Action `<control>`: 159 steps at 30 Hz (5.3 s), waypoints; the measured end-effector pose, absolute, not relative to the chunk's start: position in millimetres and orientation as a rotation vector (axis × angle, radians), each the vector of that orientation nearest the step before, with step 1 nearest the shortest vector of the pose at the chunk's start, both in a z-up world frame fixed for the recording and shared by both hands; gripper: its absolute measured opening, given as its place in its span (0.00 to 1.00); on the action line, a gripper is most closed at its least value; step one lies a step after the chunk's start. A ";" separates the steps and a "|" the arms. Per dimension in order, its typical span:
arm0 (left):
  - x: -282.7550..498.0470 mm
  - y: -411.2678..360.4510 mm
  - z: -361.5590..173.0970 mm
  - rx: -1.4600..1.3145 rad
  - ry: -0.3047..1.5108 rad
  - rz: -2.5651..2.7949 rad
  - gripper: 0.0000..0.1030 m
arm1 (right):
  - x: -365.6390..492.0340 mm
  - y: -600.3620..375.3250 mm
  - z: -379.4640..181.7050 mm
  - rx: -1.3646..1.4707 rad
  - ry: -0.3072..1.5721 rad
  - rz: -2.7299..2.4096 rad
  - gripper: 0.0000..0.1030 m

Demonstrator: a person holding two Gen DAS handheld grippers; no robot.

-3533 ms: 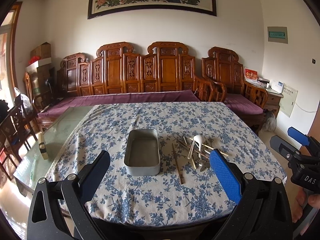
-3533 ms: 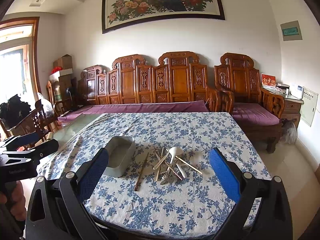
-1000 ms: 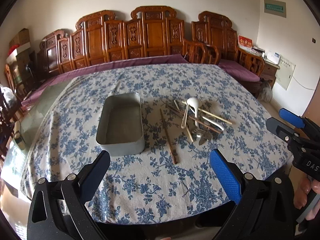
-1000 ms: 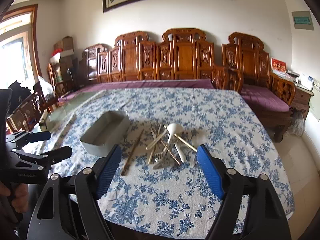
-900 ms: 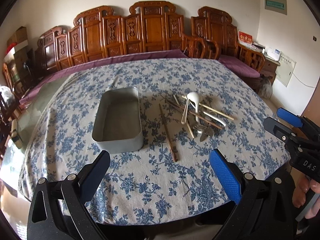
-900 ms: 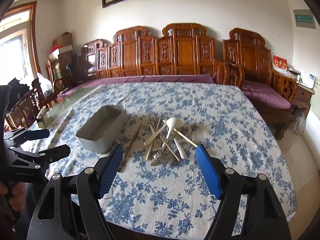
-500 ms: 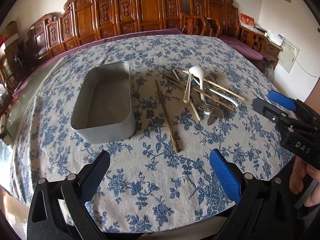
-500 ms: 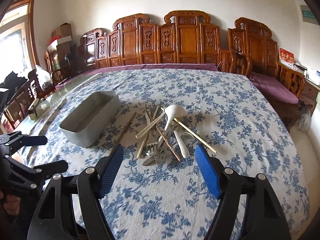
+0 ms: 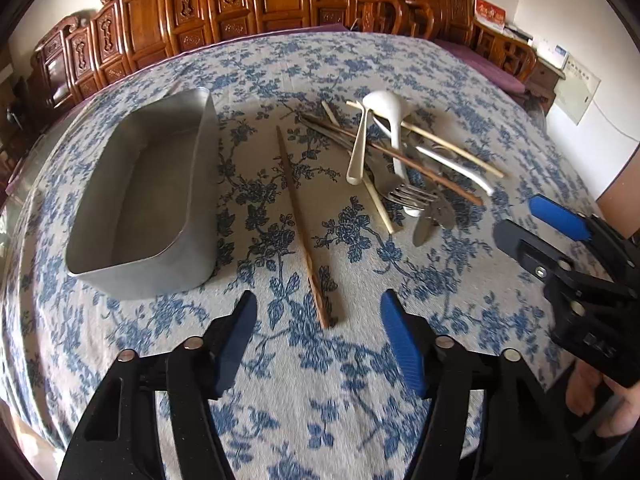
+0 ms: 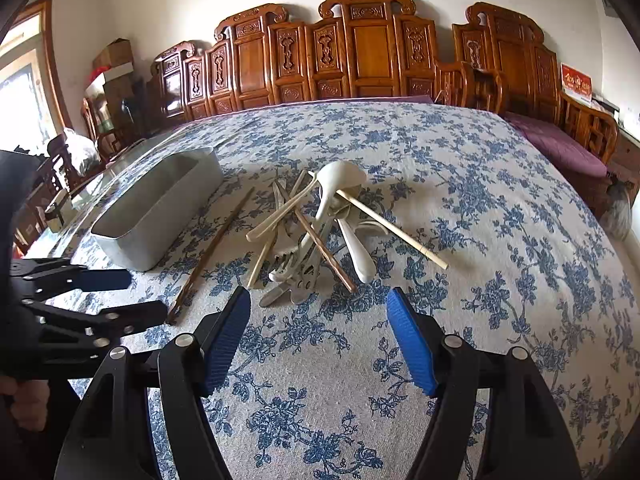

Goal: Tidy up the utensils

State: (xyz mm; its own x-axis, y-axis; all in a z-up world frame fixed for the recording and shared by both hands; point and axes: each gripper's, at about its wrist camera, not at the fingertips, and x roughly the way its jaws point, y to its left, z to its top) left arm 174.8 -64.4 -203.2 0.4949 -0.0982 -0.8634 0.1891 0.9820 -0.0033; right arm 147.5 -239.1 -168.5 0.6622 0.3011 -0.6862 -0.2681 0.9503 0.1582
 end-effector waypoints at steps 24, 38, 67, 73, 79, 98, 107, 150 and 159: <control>187.8 -52.4 -213.5 0.082 1.014 -0.181 0.04 | 151.9 -229.1 -168.1 -0.019 0.812 0.306 0.71; 174.4 -41.6 -178.7 0.036 0.934 -0.225 0.04 | 198.7 -236.0 -157.3 -0.020 0.849 0.310 0.62; 173.4 -20.9 -143.5 0.008 0.843 -0.241 0.04 | 326.8 -177.8 -206.2 0.185 1.060 0.315 0.20; 170.5 -18.4 -141.8 0.011 0.840 -0.232 0.04 | 327.5 -181.3 -202.6 0.197 1.061 0.311 0.07; 164.3 -19.3 -137.1 0.015 0.831 -0.230 0.04 | 315.9 -190.4 -184.3 0.190 1.026 0.318 0.07; 154.6 -27.9 -129.3 0.036 0.812 -0.240 0.04 | 290.3 -195.5 -191.5 0.101 1.079 0.365 0.04; 160.8 -13.2 -124.7 0.035 0.801 -0.216 0.04 | 282.2 -189.1 -152.8 0.094 1.008 0.404 0.04; 206.7 104.1 -138.9 -0.001 0.928 -0.107 0.18 | 257.1 -46.2 -119.9 0.037 0.978 0.601 0.04; 203.7 122.9 -126.3 -0.043 0.902 -0.085 0.19 | 283.1 -6.3 -142.7 0.102 1.027 0.594 0.04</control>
